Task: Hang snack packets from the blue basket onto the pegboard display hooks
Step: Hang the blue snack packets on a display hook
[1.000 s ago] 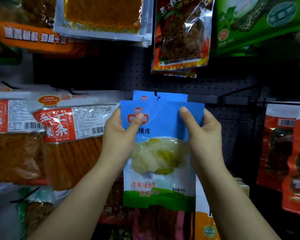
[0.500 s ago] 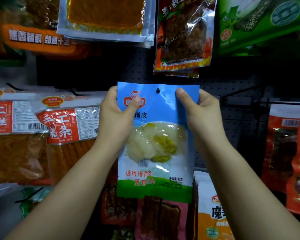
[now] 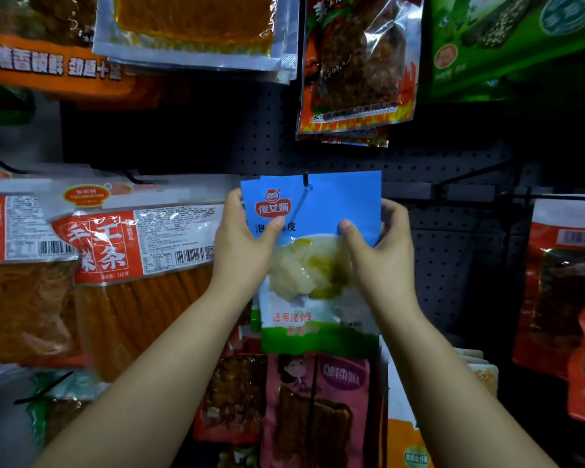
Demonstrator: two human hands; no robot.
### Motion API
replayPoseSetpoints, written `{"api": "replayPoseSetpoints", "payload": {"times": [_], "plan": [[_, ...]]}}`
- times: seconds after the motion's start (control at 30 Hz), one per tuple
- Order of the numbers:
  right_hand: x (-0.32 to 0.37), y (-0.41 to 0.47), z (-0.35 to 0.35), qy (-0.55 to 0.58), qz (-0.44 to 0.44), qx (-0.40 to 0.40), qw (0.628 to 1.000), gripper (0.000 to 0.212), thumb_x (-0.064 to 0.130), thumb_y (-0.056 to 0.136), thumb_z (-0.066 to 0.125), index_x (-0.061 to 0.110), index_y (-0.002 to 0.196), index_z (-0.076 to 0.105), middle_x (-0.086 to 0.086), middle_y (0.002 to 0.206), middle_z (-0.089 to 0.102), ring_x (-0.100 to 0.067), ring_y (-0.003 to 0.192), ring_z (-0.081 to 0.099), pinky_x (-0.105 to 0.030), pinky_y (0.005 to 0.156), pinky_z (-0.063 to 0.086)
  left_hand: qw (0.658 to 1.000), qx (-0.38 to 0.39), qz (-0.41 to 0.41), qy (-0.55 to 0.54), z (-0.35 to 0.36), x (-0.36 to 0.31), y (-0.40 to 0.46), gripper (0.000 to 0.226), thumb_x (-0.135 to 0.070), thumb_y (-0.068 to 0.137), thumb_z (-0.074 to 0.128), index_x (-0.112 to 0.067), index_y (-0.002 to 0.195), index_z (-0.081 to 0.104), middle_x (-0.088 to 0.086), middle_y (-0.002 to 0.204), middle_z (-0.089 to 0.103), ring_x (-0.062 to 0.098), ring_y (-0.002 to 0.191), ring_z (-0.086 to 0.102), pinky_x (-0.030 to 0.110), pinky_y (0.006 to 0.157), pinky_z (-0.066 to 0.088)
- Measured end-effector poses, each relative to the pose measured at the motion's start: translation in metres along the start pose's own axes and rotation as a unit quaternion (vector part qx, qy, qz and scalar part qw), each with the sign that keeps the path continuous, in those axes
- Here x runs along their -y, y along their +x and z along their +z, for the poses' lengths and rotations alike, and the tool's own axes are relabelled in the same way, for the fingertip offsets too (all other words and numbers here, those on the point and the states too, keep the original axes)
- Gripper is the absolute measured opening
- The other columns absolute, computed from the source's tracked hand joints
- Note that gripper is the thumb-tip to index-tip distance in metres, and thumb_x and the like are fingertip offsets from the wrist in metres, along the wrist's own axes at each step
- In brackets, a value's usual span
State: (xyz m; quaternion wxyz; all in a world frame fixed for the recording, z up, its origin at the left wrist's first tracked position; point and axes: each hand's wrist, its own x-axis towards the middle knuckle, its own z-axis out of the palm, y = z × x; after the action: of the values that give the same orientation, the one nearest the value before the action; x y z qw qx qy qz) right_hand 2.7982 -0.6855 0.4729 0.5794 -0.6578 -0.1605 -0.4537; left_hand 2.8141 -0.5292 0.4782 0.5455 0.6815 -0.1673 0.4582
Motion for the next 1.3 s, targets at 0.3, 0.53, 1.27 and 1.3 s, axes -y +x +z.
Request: {"api": "replayPoseSetpoints", "payload": {"times": [0.3, 0.53, 1.27, 1.3], "plan": [[-0.027, 0.007, 0.013, -0.038, -0.022, -0.025, 0.999, 0.051, 0.014, 0.087, 0.064, 0.024, 0.129, 0.037, 0.007, 0.124, 0.056, 0.004, 0.091, 0.055, -0.002, 0.071, 0.042, 0.994, 0.046, 0.018, 0.099, 0.016, 0.022, 0.000, 0.065, -0.015, 0.090, 0.059, -0.018, 0.146, 0.026, 0.004, 0.134, 0.041, 0.011, 0.120, 0.042, 0.017, 0.101, 0.030], [-0.039, 0.013, 0.020, -0.205, -0.077, -0.023, 0.975, 0.070, 0.024, 0.091, 0.060, 0.028, 0.150, 0.022, -0.006, 0.140, 0.037, -0.015, 0.125, 0.032, -0.034, 0.104, 0.029, 0.986, 0.090, -0.007, 0.138, 0.023, 0.031, 0.013, 0.072, -0.018, 0.096, 0.050, -0.016, 0.151, 0.006, 0.005, 0.144, 0.026, 0.018, 0.132, 0.034, 0.026, 0.105, 0.028], [-0.076, -0.058, -0.004, -0.118, -0.035, 0.146, 0.982, 0.085, 0.032, 0.090, 0.064, 0.058, 0.134, -0.003, 0.022, 0.152, 0.007, -0.006, 0.147, 0.007, -0.034, 0.119, 0.018, 0.992, 0.121, 0.001, 0.042, 0.010, 0.060, -0.061, 0.095, -0.015, 0.079, 0.074, -0.044, 0.141, 0.007, -0.002, 0.154, 0.019, -0.009, 0.129, 0.021, -0.010, 0.090, 0.017], [-0.076, -0.062, -0.007, -0.119, -0.030, 0.145, 0.982, 0.086, 0.031, 0.089, 0.064, 0.058, 0.134, -0.004, 0.022, 0.153, 0.006, -0.005, 0.147, 0.007, -0.030, 0.118, 0.017, 0.992, 0.121, -0.003, 0.037, 0.008, 0.059, -0.068, 0.093, -0.014, 0.080, 0.073, -0.040, 0.143, 0.010, 0.000, 0.154, 0.020, -0.006, 0.131, 0.023, -0.009, 0.093, 0.019]]}}
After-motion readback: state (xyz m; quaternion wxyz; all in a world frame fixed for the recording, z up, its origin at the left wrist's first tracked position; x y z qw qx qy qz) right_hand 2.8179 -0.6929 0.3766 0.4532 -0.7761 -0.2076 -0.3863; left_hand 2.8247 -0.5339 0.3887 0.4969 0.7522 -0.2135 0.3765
